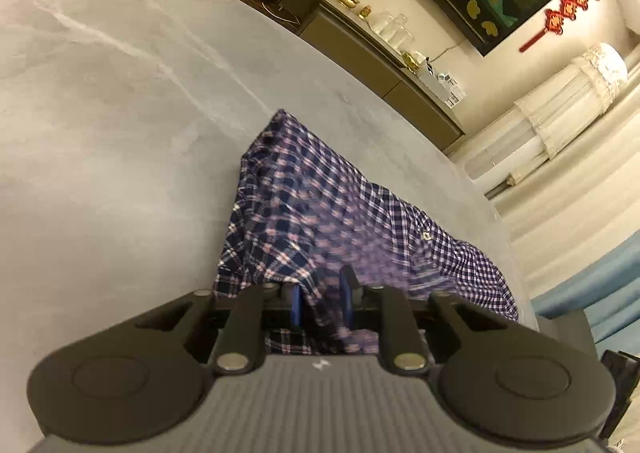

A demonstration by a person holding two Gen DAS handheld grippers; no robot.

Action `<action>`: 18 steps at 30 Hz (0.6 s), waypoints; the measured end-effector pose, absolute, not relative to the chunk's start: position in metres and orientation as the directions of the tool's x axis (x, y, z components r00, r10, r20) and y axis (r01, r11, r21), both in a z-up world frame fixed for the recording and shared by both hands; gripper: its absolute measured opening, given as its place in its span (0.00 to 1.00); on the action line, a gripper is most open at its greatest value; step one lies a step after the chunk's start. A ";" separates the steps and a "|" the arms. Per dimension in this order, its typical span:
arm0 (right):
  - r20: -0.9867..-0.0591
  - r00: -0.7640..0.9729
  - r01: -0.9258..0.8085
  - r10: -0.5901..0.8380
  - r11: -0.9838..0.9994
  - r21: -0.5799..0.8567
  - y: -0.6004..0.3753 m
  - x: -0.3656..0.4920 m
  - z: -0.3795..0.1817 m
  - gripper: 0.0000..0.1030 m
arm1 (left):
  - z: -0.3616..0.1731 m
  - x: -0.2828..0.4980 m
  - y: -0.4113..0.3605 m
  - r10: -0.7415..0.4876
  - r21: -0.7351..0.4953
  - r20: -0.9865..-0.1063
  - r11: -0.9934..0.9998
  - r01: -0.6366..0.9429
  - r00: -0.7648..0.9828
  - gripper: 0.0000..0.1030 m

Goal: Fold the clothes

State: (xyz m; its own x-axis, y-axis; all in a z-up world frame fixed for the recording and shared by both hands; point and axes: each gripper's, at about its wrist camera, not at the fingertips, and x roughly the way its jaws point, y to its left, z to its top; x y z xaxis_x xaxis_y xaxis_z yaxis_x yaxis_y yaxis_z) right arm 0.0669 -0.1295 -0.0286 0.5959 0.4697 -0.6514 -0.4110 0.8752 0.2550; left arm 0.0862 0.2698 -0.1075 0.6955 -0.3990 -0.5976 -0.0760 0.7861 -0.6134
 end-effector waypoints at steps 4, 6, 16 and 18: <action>-0.634 0.629 -0.416 0.450 0.884 0.214 -0.145 0.056 -0.023 0.03 | -0.111 0.086 0.271 -0.410 -0.624 -0.601 0.777 -0.083 0.687 0.28; -0.637 0.617 -0.451 0.462 0.871 0.195 -0.145 0.049 -0.023 0.03 | -0.112 0.088 0.270 -0.398 -0.613 -0.611 0.785 -0.091 0.684 0.30; -0.732 0.588 -0.514 0.344 0.858 -0.010 -0.117 0.038 -0.035 0.03 | -0.116 0.084 0.260 -0.356 -0.510 -0.709 0.855 -0.095 0.609 0.12; -0.731 0.570 -0.513 0.375 0.857 0.040 -0.122 0.041 -0.031 0.12 | -0.106 0.080 0.267 -0.373 -0.536 -0.686 0.839 -0.088 0.625 0.15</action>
